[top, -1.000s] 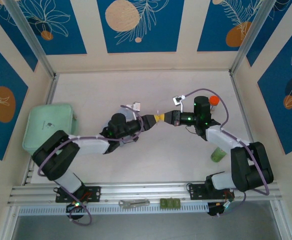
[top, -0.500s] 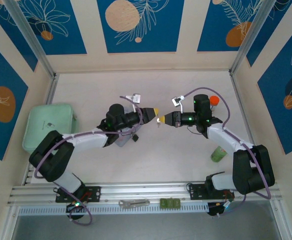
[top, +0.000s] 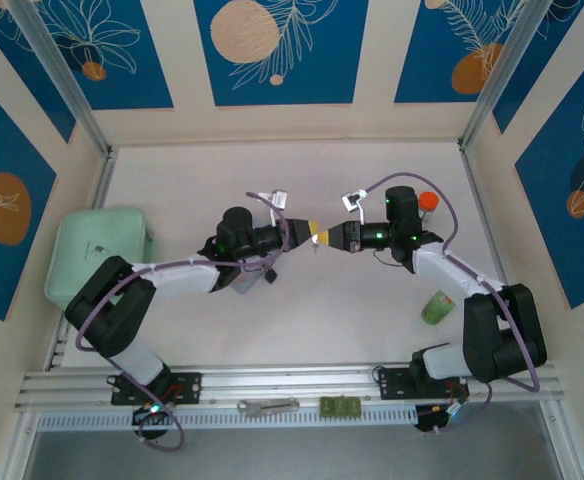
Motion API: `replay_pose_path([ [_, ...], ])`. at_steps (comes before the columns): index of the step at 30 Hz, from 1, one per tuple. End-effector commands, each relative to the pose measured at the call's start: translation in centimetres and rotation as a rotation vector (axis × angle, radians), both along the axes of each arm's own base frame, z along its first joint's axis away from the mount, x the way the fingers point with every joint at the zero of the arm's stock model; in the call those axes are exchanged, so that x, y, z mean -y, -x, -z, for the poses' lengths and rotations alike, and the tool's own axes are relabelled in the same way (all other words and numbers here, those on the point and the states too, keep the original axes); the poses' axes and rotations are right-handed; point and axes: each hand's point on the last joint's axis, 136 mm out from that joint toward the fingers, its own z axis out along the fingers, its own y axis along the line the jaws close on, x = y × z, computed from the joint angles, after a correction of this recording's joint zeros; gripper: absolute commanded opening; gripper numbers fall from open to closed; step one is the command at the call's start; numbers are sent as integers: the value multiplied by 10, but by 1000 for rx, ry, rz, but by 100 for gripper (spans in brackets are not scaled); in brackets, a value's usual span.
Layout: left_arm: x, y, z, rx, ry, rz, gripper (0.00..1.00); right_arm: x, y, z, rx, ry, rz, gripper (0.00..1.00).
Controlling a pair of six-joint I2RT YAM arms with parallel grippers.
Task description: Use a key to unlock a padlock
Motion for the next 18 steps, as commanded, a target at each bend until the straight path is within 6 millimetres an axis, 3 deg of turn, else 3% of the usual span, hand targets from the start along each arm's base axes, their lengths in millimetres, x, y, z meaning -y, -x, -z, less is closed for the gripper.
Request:
replay_pose_path([
  [1, 3, 0, -20, 45, 48, 27, 2, -3, -5, -11, 31, -15, -21, 0],
  [4, 2, 0, -19, 35, 58, 17, 0, -3, -8, -15, 45, -16, -13, 3],
  [7, -3, -3, -18, 13, 87, -21, 0, 2, -10, -18, 87, -21, 32, 23],
  [10, -9, -6, -19, -7, 162, -63, 0, 4, -10, -19, 101, -52, 64, 34],
  [18, -15, -14, -17, -44, 257, -134, 0, 4, -16, -14, 97, -133, 132, 35],
])
